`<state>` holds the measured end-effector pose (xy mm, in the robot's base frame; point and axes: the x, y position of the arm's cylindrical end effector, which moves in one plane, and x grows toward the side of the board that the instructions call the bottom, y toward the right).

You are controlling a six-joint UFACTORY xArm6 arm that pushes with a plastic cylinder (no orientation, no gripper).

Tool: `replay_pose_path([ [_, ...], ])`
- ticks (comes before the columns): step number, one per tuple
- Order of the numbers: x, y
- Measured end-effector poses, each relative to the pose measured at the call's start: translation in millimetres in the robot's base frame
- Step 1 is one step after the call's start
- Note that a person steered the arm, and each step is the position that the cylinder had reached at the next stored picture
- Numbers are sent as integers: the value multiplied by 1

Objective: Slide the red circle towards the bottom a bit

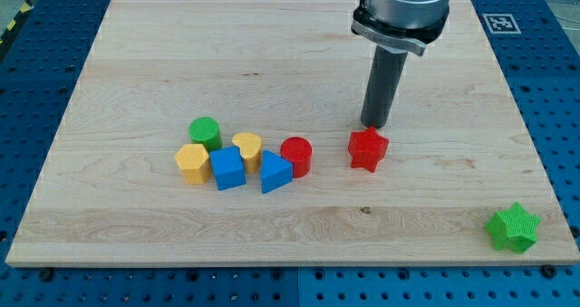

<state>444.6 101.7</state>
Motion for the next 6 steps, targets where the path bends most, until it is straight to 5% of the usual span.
replay_pose_path([
  [2,25,-2],
  [6,40,-96],
])
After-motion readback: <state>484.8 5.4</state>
